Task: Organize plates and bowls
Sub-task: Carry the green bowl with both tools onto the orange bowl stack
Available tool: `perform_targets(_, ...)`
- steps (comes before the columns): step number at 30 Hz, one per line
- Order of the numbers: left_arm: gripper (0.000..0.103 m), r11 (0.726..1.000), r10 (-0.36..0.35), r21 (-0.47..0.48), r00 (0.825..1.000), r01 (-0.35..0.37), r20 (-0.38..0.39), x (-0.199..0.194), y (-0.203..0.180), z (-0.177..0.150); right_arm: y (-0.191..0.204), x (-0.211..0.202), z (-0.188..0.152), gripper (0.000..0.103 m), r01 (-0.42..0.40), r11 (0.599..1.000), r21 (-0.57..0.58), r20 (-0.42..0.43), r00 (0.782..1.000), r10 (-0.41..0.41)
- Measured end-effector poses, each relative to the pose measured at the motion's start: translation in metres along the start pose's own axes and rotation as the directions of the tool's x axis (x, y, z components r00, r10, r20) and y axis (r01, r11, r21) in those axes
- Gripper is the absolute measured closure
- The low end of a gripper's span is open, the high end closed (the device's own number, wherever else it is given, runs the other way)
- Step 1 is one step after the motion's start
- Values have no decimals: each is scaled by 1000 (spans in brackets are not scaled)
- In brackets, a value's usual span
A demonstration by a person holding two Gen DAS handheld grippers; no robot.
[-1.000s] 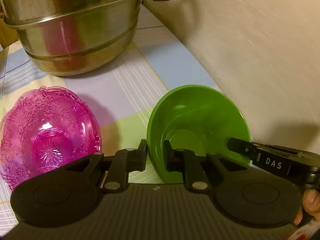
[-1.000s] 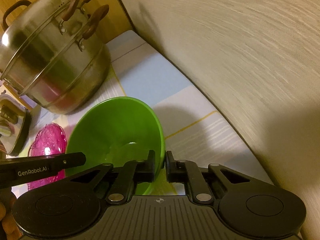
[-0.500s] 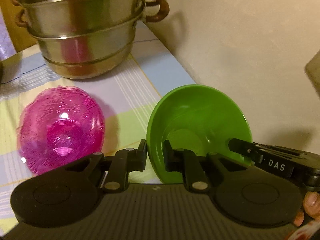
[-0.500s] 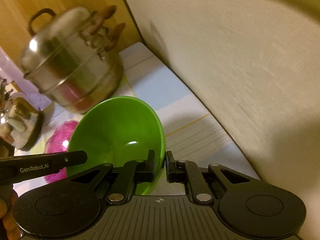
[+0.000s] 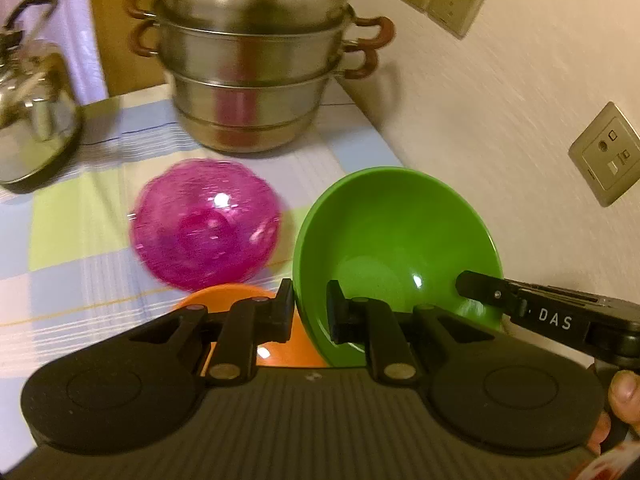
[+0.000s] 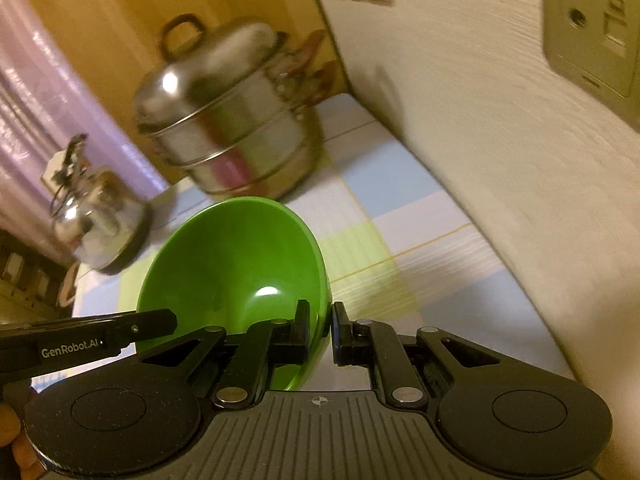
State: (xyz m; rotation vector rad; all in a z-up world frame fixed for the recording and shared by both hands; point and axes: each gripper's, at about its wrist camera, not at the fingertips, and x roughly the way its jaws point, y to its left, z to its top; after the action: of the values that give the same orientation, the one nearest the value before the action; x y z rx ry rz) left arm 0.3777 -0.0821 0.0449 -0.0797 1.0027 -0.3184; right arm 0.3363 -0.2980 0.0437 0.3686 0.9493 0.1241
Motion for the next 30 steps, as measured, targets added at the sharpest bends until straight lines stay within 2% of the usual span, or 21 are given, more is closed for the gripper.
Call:
perform_targets(4,89,999,28,-23,999,-28,17,-23,16,-10,21,-3,-10,93,-29,999,-24,-11,1000,29)
perform_targets(11,89,996,64,-63,998,-63,22,-40,41,-29,53,4,-27,93,-61,996,-72,-41,997,58)
perform_targets(17,89,992,79,-96,997,-78,2,-35,61,-41,69,21,-39,93,-69,993,-99,-75,995,62)
perform_targets(30,89,988,76,-128,996,-81,-44,-4,85,-56,70,56,-54,93,-64,992,-106,-131,990,50)
